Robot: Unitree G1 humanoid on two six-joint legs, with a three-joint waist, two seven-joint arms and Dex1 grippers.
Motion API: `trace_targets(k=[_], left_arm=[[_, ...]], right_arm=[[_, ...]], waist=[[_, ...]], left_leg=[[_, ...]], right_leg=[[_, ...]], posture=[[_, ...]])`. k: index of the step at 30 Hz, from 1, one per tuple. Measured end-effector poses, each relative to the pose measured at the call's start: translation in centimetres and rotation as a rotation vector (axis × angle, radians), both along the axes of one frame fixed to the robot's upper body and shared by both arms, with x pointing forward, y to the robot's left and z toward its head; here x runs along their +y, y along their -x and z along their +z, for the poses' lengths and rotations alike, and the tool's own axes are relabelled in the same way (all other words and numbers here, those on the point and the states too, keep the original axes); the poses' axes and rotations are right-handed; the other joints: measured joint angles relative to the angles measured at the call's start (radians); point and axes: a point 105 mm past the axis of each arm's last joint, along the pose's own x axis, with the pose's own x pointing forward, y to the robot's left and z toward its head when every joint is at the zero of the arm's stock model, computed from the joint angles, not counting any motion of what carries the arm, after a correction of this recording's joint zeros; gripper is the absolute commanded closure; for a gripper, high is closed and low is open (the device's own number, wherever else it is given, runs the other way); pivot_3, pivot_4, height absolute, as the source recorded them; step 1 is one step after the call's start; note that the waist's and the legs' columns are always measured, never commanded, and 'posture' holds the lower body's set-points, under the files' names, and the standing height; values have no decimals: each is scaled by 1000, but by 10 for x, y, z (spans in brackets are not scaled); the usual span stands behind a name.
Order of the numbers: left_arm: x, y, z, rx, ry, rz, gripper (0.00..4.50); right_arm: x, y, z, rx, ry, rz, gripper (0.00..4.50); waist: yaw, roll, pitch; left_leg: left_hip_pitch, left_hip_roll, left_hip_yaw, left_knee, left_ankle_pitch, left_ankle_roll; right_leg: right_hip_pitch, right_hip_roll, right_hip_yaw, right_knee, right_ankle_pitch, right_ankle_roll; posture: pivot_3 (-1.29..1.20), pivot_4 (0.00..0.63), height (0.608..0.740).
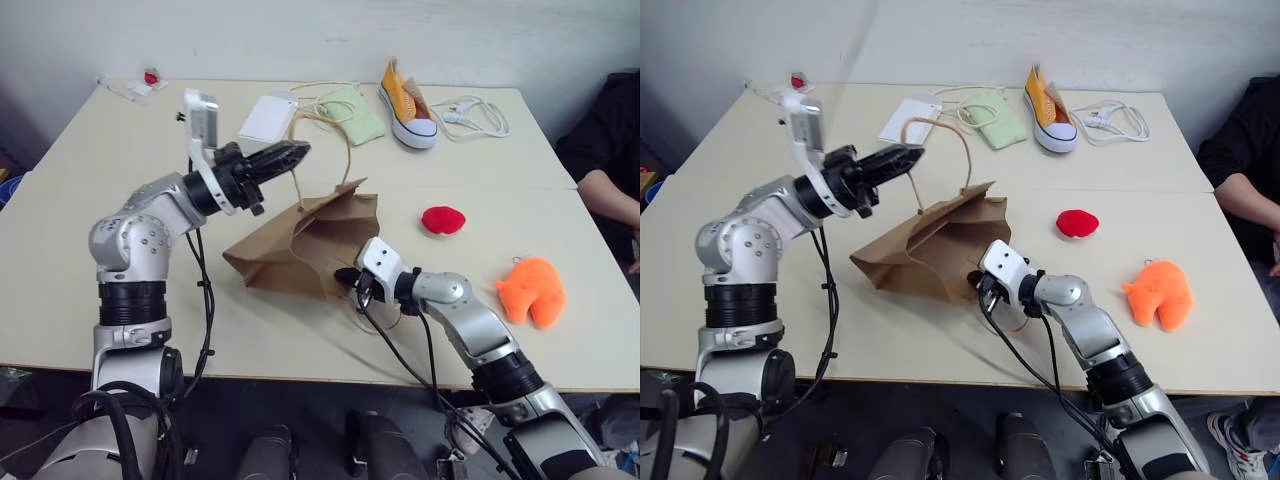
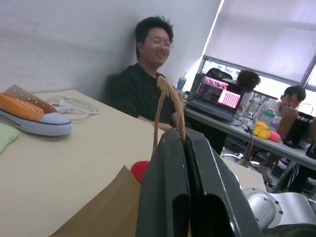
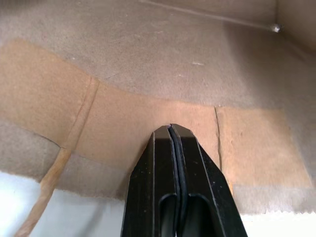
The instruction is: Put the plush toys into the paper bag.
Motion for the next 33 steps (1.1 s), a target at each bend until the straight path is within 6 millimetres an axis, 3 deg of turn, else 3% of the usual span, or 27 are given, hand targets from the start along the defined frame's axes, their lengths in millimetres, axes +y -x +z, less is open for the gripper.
trace_targets(k=[4, 7, 10, 13, 17, 22, 26, 29, 33], left_arm=[[-8, 3, -8, 17, -9, -35, 4500], [-10, 4, -10, -18, -51, -41, 4500], [-8, 4, -11, -27, -61, -43, 4500], [-10, 5, -12, -29, -62, -54, 4500], [-14, 6, -15, -29, -75, -75, 4500], [-16, 6, -16, -25, -75, -75, 4500], [-17, 6, -17, -22, -76, -75, 4500], [-17, 6, -18, -19, -76, -71, 4500], [-16, 6, -18, -21, -78, -66, 4500]], right_arm=[[-40, 20, 59, -77, -180, -135, 4478], [-96, 53, 73, -71, -182, -302, 4478], [-146, 79, 74, -28, -176, -500, 3915], [-188, 93, 90, -57, -231, -704, 2892], [-231, 103, 83, -17, -353, -972, 1617], [-245, 93, 37, 165, -415, -1094, 23], [-243, 77, 1, 293, -407, -1097, 23], [-236, 66, -10, 318, -411, -1055, 649], [-232, 61, -10, 297, -433, -1010, 1973]], waist=[[5, 1, 1], [19, 1, 1], [25, 1, 1], [19, 1, 1], [18, 1, 1], [16, 2, 1], [14, 2, 1], [12, 3, 0], [13, 3, 0]], left_leg=[[-1, 0, -2, 0, 0, -1], [-1, 0, -4, -1, 0, -1], [-1, 0, -3, -1, 0, -1], [1, 0, -1, -1, 0, -1], [2, 0, -1, -1, 0, -1], [2, 0, 2, -1, 0, 0], [2, 0, 2, -2, 0, 0], [2, 0, 3, -1, 0, 0], [2, 0, 2, -1, 0, 0]], right_leg=[[0, 0, -1, 0, 0, 0], [2, 0, -2, -3, 0, 0], [3, 0, -1, -5, 0, 0], [3, 0, 1, -3, 0, 1], [3, 1, 2, -1, 0, 0], [2, 1, 4, -1, 0, 0], [1, 1, 4, 0, 0, 0], [1, 1, 5, 0, 0, 0], [1, 1, 5, 0, 0, 0]], posture=[[0, 150, 740], [0, 150, 740], [0, 150, 740], [0, 150, 740], [0, 150, 740], [0, 150, 740], [0, 150, 740], [0, 150, 740], [0, 150, 740]])
